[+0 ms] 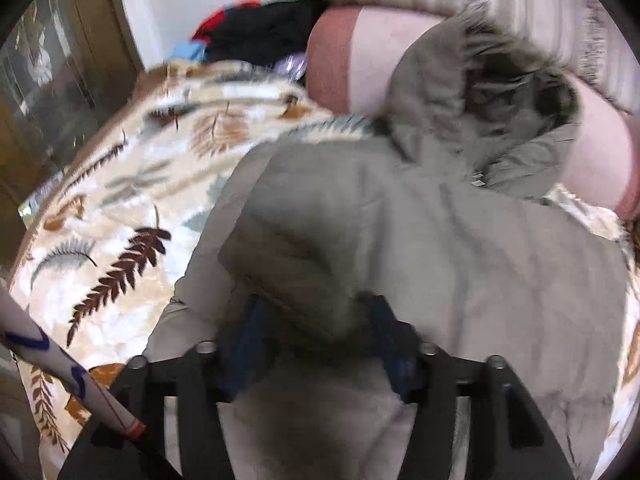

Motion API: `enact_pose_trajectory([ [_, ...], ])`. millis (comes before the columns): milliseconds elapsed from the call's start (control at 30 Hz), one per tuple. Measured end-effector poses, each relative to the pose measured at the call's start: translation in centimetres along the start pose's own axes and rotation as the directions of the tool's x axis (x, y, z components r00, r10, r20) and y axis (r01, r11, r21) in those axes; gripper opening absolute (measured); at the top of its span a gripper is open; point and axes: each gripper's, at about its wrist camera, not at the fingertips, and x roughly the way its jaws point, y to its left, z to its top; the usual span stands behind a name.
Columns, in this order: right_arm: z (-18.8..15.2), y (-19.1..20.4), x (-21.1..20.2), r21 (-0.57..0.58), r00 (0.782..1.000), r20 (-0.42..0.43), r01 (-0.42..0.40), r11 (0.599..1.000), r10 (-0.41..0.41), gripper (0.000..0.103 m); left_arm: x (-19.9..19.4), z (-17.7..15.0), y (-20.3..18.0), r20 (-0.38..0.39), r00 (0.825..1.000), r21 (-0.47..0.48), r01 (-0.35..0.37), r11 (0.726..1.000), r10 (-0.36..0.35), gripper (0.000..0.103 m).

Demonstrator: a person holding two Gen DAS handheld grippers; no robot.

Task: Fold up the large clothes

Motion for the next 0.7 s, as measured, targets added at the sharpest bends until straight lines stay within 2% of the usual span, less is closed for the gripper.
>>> enact_pose_trajectory([
  [133,-4.3,-4.6,-3.6,0.116,1.000,-0.016,-0.006,0.993,0.008,0.062,0.2,0.0,-1.4,-0.012,1.000,0.028,0.014,1.000,-0.014,0.084],
  [267,-11.1,-11.2,-8.2,0.224,1.000,-0.023,0.015,0.974,-0.010,0.063,0.4,0.2,-2.7,-0.032,0.999,0.053,0.030,0.998,-0.029,0.084],
  [367,-16.5,-16.4,-11.5,0.304,0.995,-0.040,0.103,0.947,-0.096,0.063,0.0,0.7,-3.6,-0.022,1.000,0.075,0.014,0.997,-0.012,0.084],
  [500,-22.1,-22.5,-15.6,0.423,0.978,-0.054,0.204,0.883,-0.201,0.064,-0.5,1.8,-3.3,-0.006,0.999,0.069,-0.033,0.997,0.033,0.084],
  [633,-24.9,-25.7,-18.1,0.476,0.956,-0.052,0.279,0.834,-0.289,0.069,-0.1,3.2,-1.3,-0.030,0.998,0.023,-0.061,0.998,0.062,0.084],
  [700,-26.0,-27.0,-18.4,0.506,0.950,-0.060,0.295,0.811,-0.308,0.070,0.2,3.7,-0.2,-0.037,0.996,0.010,-0.079,0.997,0.080,0.084],
])
